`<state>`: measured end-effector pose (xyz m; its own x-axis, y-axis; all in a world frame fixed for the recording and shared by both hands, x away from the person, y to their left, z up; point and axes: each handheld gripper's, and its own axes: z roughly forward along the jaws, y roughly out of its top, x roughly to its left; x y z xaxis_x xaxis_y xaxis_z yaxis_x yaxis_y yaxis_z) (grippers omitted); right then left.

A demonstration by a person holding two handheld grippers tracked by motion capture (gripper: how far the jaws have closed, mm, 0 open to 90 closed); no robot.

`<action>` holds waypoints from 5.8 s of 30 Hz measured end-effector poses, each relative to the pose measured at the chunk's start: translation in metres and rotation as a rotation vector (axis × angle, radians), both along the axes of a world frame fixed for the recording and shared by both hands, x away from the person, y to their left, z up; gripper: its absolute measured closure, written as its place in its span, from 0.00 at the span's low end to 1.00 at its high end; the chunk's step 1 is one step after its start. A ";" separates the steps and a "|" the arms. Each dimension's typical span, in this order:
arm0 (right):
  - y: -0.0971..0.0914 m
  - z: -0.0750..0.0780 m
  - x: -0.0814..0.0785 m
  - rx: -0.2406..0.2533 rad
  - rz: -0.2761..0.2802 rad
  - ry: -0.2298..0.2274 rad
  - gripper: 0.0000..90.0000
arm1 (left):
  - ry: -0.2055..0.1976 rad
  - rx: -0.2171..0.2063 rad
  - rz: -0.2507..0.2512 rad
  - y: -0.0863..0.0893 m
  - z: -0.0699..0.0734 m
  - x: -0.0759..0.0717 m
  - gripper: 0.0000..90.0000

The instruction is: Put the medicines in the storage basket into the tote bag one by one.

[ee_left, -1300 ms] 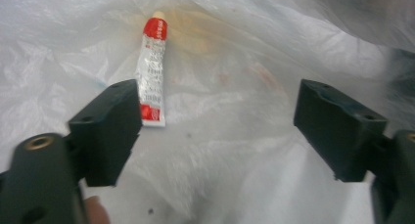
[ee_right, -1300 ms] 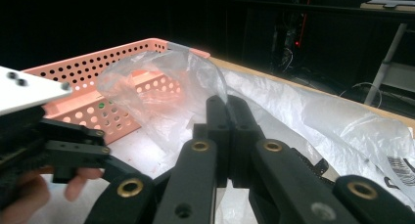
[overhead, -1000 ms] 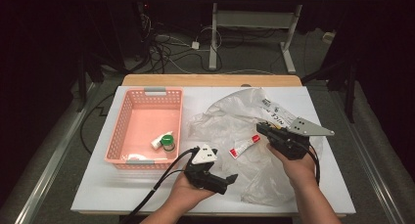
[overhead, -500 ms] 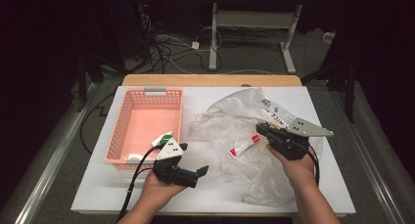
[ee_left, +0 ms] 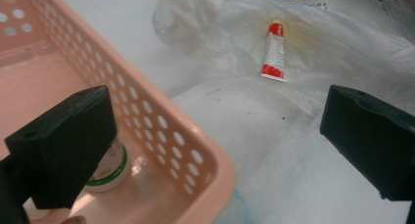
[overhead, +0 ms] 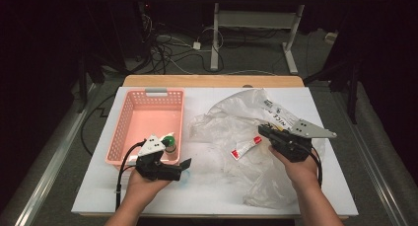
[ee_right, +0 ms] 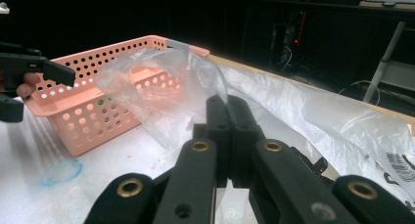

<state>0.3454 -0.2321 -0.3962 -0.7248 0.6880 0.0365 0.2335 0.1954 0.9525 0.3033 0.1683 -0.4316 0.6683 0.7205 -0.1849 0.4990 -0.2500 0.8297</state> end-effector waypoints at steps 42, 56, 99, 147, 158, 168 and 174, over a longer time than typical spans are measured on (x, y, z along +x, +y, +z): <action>0.001 -0.002 0.001 -0.006 0.004 0.005 1.00 | 0.066 0.050 0.087 0.041 0.017 0.031 0.11; -0.003 -0.002 0.002 0.000 0.001 0.011 1.00 | 0.277 0.253 0.062 0.022 0.016 0.077 0.31; -0.004 -0.001 0.001 0.010 -0.003 0.007 1.00 | 0.407 0.461 -0.007 -0.005 0.011 0.096 0.56; -0.002 -0.002 0.000 0.003 -0.004 0.007 1.00 | 0.066 0.079 0.137 0.030 -0.001 0.015 0.56; -0.005 0.000 0.000 0.007 -0.004 0.000 1.00 | 0.022 0.055 0.138 0.028 0.003 0.010 0.56; -0.005 0.000 -0.001 0.009 -0.005 -0.004 1.00 | -0.031 0.026 0.121 0.022 0.021 0.000 0.56; -0.006 0.001 -0.001 0.009 -0.005 -0.005 1.00 | -0.049 0.005 0.097 0.016 0.026 -0.004 0.56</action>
<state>0.3445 -0.2376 -0.3954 -0.7216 0.6911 0.0395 0.2299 0.1855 0.9554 0.2990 0.1839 -0.4055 0.6033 0.7833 -0.1500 0.4798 -0.2063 0.8528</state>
